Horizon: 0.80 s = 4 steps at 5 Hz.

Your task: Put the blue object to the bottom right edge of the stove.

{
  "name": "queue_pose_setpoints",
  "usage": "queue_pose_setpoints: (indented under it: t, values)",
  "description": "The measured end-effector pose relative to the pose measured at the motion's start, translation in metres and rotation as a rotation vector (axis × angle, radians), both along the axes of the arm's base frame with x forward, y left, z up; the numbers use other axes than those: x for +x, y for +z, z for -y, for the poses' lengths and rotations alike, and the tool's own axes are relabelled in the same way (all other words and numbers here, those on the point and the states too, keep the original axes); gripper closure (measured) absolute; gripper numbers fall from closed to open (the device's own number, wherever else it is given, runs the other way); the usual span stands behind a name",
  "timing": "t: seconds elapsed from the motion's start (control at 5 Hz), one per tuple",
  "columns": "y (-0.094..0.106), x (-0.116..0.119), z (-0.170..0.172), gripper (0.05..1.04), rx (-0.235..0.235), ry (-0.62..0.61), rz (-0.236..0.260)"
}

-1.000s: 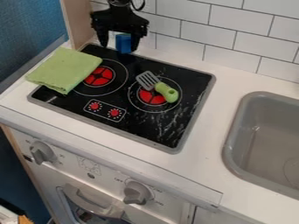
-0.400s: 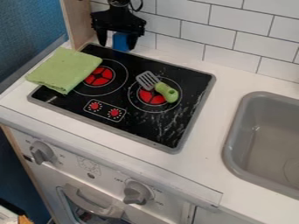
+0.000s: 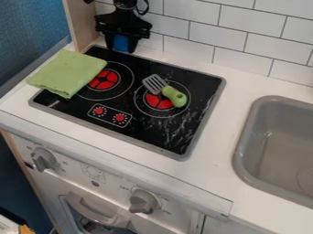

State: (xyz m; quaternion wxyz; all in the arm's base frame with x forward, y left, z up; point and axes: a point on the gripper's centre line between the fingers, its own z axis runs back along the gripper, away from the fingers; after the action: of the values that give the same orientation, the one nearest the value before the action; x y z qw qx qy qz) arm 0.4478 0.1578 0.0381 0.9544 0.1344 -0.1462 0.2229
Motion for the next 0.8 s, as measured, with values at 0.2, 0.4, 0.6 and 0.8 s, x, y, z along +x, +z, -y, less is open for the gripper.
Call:
queue_pose_setpoints:
  t: [0.2, 0.4, 0.6, 0.8]
  values:
    - [0.0, 0.0, 0.001, 0.471, 0.004, 0.001, -0.002]
    - [-0.003, -0.004, 0.005, 0.471, -0.021, 0.009, -0.007]
    - [0.012, -0.014, 0.012, 0.471, -0.044, 0.005, 0.009]
    - [0.044, -0.027, 0.015, 0.471, -0.035, 0.031, 0.066]
